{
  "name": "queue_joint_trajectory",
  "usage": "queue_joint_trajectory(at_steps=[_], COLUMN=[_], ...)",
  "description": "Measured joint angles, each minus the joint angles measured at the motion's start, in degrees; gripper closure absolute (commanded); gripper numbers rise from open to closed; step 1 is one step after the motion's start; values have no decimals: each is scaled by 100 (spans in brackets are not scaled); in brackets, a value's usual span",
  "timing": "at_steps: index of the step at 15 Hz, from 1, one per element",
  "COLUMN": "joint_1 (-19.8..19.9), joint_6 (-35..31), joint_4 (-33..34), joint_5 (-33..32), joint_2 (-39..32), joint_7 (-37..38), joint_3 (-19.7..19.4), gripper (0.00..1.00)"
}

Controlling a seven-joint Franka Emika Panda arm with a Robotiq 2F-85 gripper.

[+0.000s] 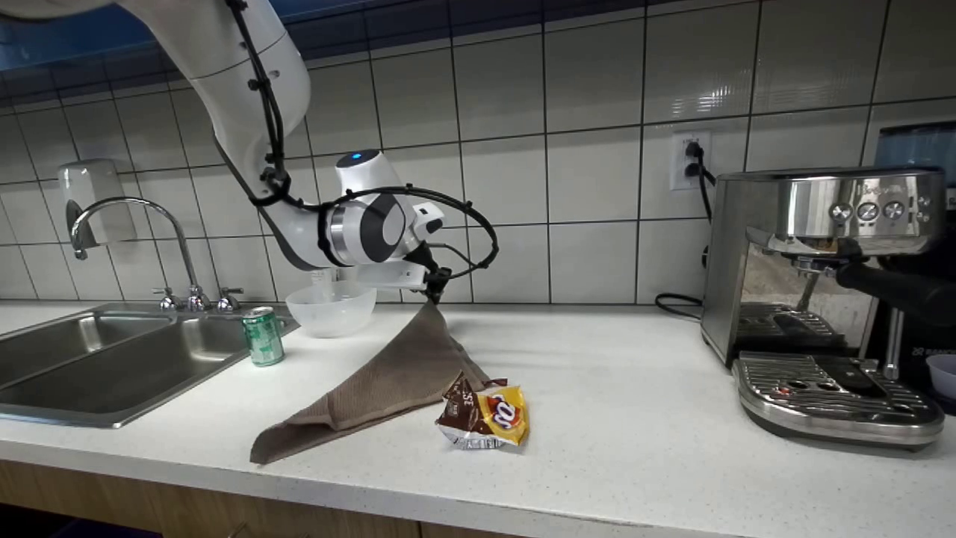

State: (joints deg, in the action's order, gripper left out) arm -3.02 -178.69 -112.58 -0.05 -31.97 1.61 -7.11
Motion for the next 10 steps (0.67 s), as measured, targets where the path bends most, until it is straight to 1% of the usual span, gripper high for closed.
queue_joint_trajectory(at_steps=[10], joint_1=[54], joint_6=[-107], joint_4=[-387], joint_5=[-1], joint_2=[267], joint_7=[-93], joint_3=[20], gripper=[99])
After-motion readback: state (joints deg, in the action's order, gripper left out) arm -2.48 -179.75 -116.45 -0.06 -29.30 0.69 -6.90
